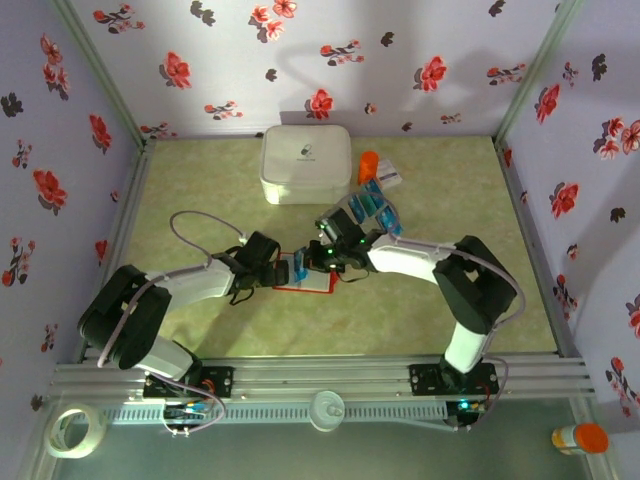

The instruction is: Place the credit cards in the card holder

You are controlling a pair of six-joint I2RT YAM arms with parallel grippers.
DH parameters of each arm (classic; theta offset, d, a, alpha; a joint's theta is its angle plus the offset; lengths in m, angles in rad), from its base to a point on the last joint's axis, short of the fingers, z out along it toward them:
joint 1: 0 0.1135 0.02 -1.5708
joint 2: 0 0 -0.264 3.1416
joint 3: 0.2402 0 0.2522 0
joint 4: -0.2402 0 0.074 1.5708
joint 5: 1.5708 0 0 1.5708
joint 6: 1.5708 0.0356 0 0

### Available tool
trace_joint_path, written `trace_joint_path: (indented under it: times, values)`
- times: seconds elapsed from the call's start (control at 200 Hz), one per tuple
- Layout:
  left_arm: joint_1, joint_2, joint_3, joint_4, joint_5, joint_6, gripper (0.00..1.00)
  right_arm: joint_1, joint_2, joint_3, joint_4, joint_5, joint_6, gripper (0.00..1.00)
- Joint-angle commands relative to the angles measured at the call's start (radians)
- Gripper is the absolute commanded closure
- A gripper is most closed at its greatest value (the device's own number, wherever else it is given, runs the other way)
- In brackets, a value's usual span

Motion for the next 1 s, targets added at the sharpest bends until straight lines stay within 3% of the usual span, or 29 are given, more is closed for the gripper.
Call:
trace_joint_path:
  times: [0.0,0.45,0.995]
  values:
    - [0.006,0.010,-0.038,-0.018,-0.007,-0.015,0.00,-0.014,-0.064,-0.067,0.050,0.058,0.044,1.00]
    - [0.006,0.014,-0.058,-0.017,-0.012,-0.043,0.00,-0.009,-0.134,-0.325,0.405,0.164,0.168,1.00]
    - [0.007,0.012,-0.074,-0.019,-0.019,-0.043,0.00,0.036,-0.084,-0.371,0.598,0.227,0.205,1.00]
